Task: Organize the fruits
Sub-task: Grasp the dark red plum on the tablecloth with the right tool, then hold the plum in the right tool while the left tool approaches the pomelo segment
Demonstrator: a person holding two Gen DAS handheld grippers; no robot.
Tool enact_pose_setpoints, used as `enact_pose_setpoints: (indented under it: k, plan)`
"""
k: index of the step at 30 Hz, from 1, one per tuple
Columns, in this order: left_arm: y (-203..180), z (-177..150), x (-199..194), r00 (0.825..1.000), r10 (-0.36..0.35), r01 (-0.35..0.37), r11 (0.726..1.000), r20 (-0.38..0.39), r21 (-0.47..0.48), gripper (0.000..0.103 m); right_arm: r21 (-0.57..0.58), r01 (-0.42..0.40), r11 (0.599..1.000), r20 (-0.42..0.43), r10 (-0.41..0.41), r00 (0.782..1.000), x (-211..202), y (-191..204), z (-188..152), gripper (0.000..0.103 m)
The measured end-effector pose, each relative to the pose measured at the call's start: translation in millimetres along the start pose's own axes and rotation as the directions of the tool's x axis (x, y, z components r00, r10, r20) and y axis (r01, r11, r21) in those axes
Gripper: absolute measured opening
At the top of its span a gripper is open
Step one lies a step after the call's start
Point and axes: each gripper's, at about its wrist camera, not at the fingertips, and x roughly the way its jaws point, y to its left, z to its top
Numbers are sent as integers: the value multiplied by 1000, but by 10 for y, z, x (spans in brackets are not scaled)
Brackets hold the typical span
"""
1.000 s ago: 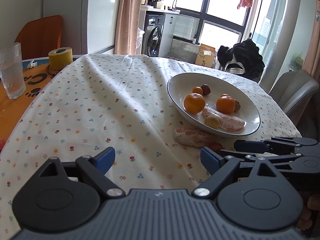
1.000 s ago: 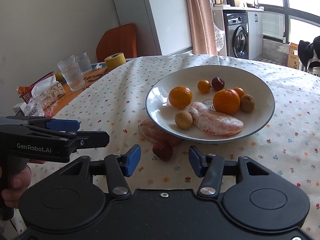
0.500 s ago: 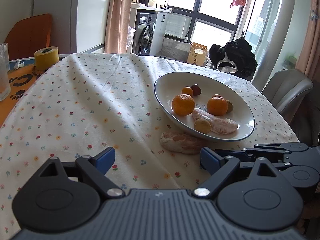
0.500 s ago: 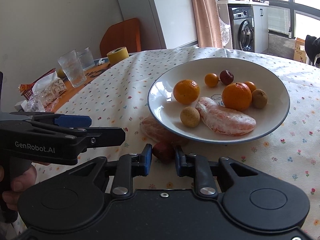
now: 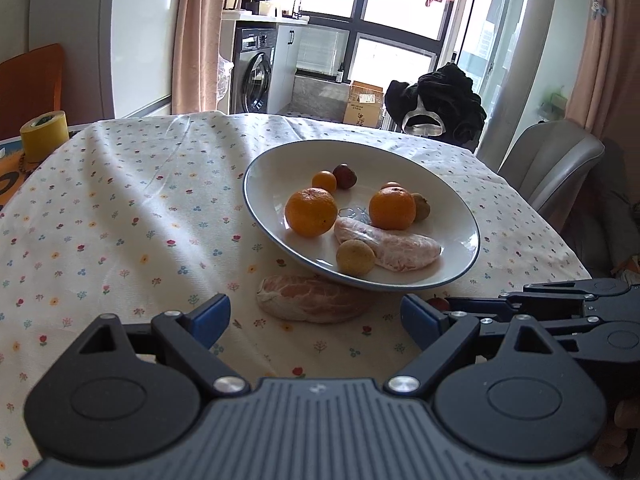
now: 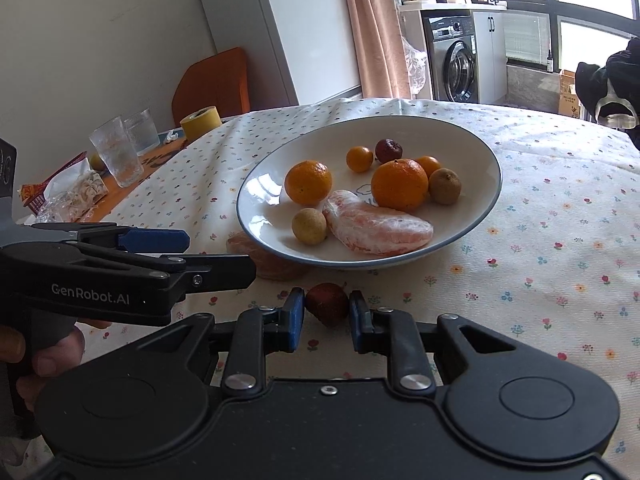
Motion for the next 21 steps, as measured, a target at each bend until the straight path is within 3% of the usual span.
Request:
enact_pose_setpoints:
  k: [9,21]
  plan:
    - [-110,-21,198,1000,13,-12,999,-27,49,88,32,41,999,19,-42,999,-112,-194,-31,22]
    - [-242,-40,364,994,110,-108,989,-20,105,88,58,44,997,26,-45,999,-145,-308,-93,22]
